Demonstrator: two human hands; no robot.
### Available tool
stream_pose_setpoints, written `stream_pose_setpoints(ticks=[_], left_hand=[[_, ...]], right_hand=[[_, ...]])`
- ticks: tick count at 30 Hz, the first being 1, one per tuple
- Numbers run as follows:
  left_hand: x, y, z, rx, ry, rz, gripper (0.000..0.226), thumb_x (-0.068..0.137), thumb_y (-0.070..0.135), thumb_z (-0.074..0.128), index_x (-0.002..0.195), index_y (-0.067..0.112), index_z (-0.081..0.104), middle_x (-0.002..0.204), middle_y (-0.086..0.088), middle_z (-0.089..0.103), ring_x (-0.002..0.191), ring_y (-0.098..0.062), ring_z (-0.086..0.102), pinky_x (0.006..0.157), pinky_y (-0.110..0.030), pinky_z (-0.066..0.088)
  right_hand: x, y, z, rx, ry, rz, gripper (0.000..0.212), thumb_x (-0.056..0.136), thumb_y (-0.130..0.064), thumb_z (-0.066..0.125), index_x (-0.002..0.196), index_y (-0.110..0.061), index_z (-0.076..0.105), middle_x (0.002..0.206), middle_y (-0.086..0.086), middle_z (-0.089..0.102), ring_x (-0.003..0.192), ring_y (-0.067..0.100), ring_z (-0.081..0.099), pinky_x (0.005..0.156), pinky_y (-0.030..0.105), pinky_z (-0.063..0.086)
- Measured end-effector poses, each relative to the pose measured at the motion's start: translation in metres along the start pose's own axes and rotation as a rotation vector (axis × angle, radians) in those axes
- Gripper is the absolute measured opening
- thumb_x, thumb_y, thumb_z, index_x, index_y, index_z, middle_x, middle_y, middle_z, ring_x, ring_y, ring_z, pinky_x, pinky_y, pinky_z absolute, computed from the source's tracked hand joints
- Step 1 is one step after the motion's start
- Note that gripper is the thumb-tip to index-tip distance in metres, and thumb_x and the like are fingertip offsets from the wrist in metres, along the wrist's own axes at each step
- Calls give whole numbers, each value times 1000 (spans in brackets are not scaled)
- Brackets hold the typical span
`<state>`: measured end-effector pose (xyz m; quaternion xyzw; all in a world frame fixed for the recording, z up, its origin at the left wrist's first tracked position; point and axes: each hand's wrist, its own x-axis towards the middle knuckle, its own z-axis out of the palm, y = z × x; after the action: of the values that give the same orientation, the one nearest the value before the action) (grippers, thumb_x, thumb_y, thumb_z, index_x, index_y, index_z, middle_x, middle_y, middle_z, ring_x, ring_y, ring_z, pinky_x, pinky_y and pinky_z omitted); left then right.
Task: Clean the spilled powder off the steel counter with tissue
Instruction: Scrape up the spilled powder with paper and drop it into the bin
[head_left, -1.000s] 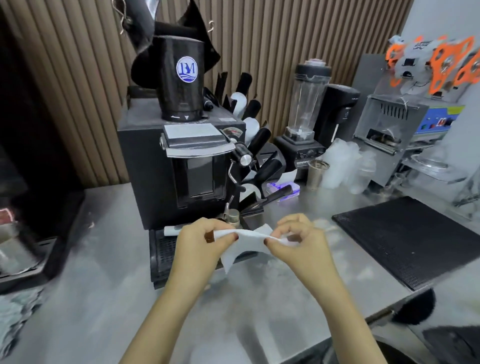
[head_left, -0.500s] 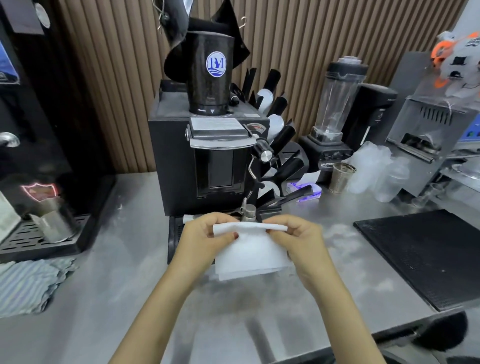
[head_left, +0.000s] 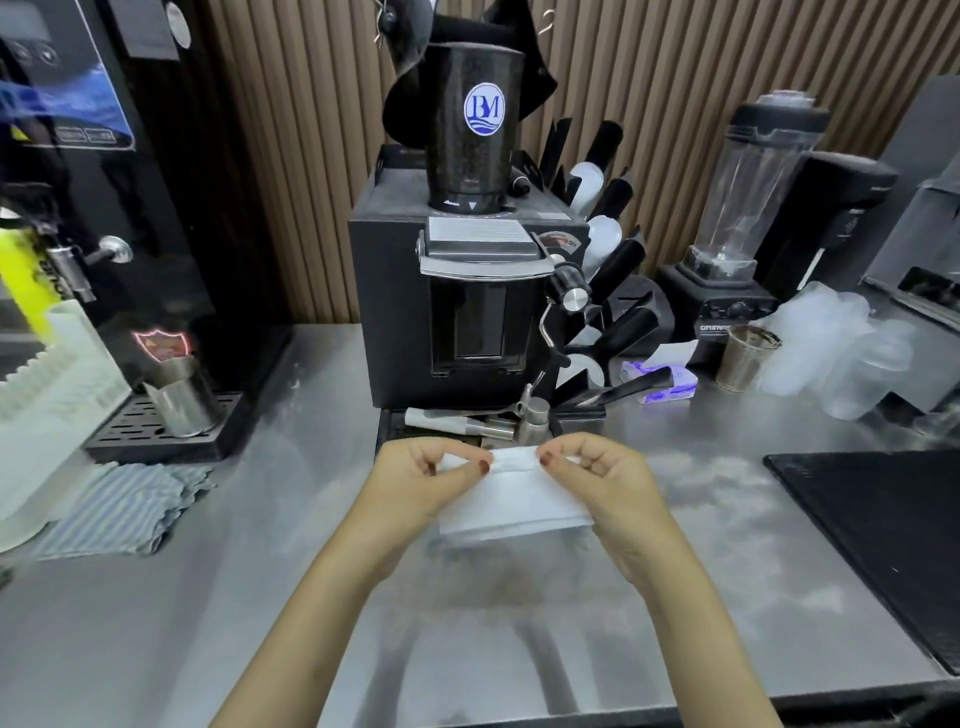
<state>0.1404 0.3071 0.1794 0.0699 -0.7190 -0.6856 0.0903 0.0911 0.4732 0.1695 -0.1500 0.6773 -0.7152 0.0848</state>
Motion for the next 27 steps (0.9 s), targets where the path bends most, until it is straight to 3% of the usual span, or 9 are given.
stream_pose_setpoints(ticks=[4,9,12,16,21,24,27], left_hand=[[-2,-10,-6,22,99,-19,29,74,-3,69,61,22,72,68,10,68,64,-2,60,56,-9,44],[-8,-20,-10,-24,208,-42,29,72,-5,70,61,22,69,70,5,64,63,-11,56,56,-17,44],[-14,-22,-12,-38,253,-38,25,72,-6,70,68,19,67,65,11,64,59,-7,56,53,-13,44],[-15,-28,-14,-23,301,-48,25,71,-5,71,75,18,66,67,7,65,61,-10,56,59,-20,45],[-6,-28,-19,4,283,-15,23,71,-6,70,63,16,68,56,8,65,57,-10,56,57,-21,43],[-4,-27,-23,22,267,6,25,72,-6,69,60,16,68,55,8,64,55,-7,56,54,-18,43],[-5,-28,-26,14,276,17,23,72,-8,68,61,13,67,54,8,64,54,-4,56,52,-14,44]], right_hand=[[6,7,11,-40,12,2,27,76,6,66,67,-19,64,49,-12,60,47,1,49,46,11,38],[11,12,19,34,-44,25,34,78,12,62,86,-21,64,74,-5,70,63,3,62,58,13,49],[12,14,23,9,-66,35,29,78,10,62,81,-19,65,77,-1,68,63,4,62,57,12,49],[13,18,25,-21,-75,35,28,79,9,62,73,-18,65,63,-9,68,55,-2,59,52,10,45],[21,18,24,-40,-126,13,31,82,11,57,66,-16,58,46,-12,58,43,-3,45,42,9,33],[23,17,26,-39,-148,13,30,83,10,55,69,-16,59,47,-13,58,44,-2,46,41,9,33],[24,20,31,-74,-159,14,29,85,5,56,74,-20,66,61,-11,66,58,0,56,52,12,42]])
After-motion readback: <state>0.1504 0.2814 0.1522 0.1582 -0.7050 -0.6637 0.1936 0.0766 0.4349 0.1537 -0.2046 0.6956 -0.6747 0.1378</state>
